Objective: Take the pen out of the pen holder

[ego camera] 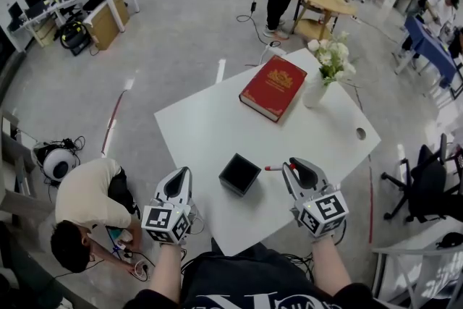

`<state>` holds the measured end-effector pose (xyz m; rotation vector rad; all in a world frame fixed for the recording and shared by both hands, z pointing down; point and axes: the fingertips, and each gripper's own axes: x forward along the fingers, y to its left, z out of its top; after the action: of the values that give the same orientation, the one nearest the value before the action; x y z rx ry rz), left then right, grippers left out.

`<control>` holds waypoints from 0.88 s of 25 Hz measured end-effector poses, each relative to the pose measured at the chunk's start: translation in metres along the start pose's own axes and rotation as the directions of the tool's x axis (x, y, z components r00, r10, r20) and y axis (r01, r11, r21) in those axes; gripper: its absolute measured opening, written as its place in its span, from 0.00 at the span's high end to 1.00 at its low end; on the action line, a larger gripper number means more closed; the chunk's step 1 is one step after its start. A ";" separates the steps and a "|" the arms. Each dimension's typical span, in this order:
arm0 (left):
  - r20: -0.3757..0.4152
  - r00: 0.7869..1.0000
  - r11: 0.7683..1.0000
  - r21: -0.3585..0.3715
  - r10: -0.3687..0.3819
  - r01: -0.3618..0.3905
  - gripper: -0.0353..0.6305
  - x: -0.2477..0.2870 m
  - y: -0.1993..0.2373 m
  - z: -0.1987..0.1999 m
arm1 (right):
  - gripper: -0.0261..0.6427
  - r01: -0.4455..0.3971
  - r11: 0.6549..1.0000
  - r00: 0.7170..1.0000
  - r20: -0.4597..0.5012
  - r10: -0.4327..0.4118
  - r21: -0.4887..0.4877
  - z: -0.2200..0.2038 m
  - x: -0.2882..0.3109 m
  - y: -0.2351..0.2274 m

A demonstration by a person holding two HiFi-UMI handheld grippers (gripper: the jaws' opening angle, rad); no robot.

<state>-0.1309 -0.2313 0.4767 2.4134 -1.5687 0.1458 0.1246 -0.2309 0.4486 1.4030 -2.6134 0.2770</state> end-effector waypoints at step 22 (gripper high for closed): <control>-0.002 1.000 1.000 -0.011 -0.001 0.001 0.94 0.002 0.005 -0.001 | 0.84 0.013 1.000 0.999 -0.052 -0.013 -0.002 -0.017 0.000 0.002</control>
<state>-0.1343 -0.2346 0.4788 2.4047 -1.5637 0.1394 0.1237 -0.2255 0.4647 1.3923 -2.5618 0.3054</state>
